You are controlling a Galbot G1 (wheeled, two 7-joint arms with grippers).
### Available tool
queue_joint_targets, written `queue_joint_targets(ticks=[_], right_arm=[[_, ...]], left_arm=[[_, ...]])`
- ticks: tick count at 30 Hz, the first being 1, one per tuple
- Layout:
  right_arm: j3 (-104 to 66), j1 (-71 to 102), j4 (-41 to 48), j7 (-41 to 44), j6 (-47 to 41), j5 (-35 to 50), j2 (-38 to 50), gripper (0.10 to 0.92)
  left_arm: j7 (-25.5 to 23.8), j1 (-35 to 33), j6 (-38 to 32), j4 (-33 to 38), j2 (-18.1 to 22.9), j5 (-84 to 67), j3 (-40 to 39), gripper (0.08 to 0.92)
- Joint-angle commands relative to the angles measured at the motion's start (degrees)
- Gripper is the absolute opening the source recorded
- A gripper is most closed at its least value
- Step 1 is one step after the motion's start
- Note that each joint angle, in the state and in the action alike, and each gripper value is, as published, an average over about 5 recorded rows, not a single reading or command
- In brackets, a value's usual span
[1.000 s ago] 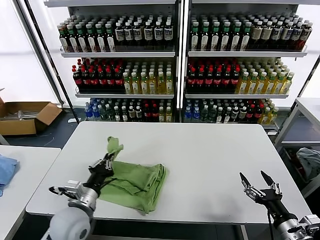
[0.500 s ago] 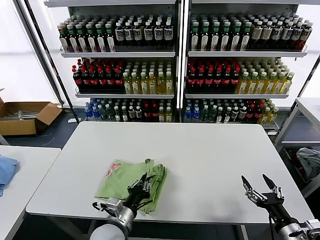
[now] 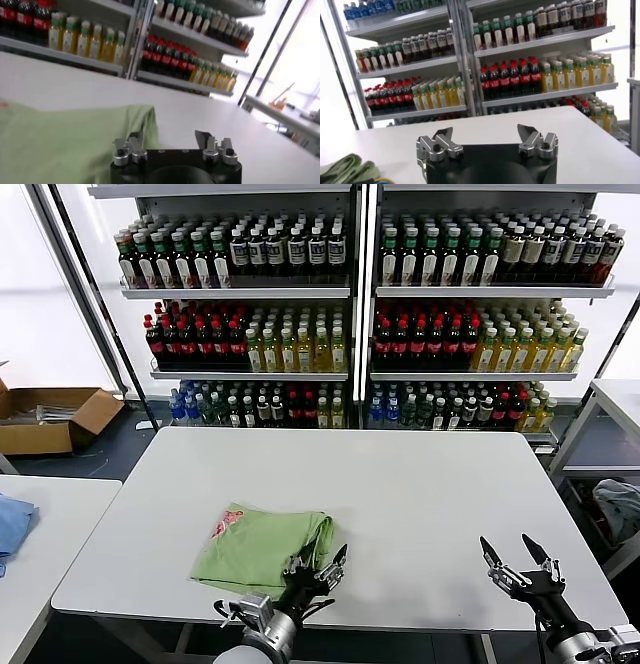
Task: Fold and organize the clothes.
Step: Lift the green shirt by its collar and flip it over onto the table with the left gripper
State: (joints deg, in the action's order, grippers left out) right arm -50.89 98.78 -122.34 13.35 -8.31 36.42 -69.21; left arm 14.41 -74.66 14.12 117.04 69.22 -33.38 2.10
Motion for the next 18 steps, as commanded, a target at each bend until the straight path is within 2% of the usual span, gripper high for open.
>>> queue_joint_targets(ticks=[1,5,9,18], right_arm=[[1.15,-0.39,0.13,0.08,0.07,-0.03,-0.02,0.823],[2.32,-0.82,0.42,0.02,0.04,-0.17,0.15,0.823],[2.39,-0.76,0.71,0.11,0.04,-0.12,0.96,0.823],[-1.77,0.00,1.59,0.71,0.34,1.32,2.72,0.823]], left_arm=[[-2.69,-2.41,2.56,5.80,-13.19,-14.81,27.12,0.741],[-5.69,-2.15,5.53,-0.78,-17.01,-16.66,31.52,0.813],[-6.94,-1.08,7.28,-8.01,-18.00,-13.04,28.48,0.821],[-7.27,2.01,8.66,-13.69,-12.72,-10.77,20.25,0.823]])
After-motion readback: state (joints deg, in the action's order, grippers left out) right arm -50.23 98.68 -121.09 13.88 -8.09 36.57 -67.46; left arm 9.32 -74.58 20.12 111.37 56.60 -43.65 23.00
